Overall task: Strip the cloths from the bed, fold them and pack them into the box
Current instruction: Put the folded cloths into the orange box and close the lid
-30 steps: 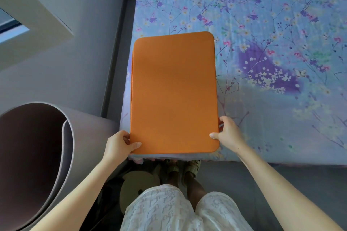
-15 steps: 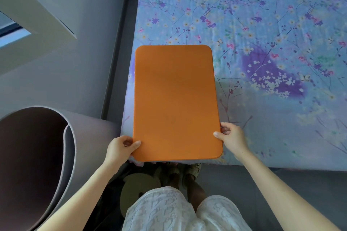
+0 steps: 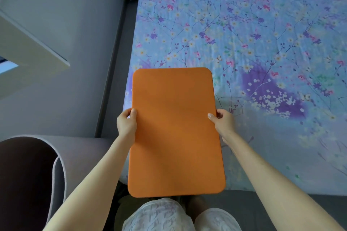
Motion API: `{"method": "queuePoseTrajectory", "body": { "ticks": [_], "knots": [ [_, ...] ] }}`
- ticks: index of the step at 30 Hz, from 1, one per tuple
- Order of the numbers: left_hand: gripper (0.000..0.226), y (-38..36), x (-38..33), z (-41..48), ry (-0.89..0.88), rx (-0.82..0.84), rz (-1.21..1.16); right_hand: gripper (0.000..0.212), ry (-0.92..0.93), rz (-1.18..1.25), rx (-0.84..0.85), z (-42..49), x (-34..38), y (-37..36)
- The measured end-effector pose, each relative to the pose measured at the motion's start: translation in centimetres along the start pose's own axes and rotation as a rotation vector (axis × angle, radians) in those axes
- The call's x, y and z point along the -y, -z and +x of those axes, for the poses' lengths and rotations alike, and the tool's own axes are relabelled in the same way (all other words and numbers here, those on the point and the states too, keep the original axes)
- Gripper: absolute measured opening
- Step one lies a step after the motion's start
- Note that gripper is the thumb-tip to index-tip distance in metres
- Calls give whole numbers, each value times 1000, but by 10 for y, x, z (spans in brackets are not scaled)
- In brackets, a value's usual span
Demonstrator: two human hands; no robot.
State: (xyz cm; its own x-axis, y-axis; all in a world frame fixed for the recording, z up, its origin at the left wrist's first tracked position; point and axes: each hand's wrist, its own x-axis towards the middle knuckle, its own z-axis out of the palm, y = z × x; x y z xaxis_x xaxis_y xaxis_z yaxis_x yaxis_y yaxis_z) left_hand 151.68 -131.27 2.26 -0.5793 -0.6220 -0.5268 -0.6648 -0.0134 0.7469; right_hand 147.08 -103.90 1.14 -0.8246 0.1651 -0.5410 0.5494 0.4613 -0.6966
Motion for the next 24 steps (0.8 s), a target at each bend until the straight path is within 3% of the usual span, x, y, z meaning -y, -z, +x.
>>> {"method": "queuePoseTrajectory", "body": {
  "ticks": [4, 13, 18, 21, 24],
  "knots": [
    [32, -20, -29, 35, -31, 13, -16, 7, 22, 2, 13, 30, 28, -3],
    [37, -49, -77, 101, -28, 43, 56, 29, -24, 154, 55, 94, 84, -22],
    [36, -54, -75, 126, 4, 74, 75, 30, -158, 204, 39, 130, 98, -35],
    [26, -61, -79, 149, -3, 74, 229, 37, -196, 65, -14, 150, 105, -41],
    [31, -70, -97, 162, -66, 136, 559, 41, -149, -229, -21, 164, 118, -44]
  ]
}}
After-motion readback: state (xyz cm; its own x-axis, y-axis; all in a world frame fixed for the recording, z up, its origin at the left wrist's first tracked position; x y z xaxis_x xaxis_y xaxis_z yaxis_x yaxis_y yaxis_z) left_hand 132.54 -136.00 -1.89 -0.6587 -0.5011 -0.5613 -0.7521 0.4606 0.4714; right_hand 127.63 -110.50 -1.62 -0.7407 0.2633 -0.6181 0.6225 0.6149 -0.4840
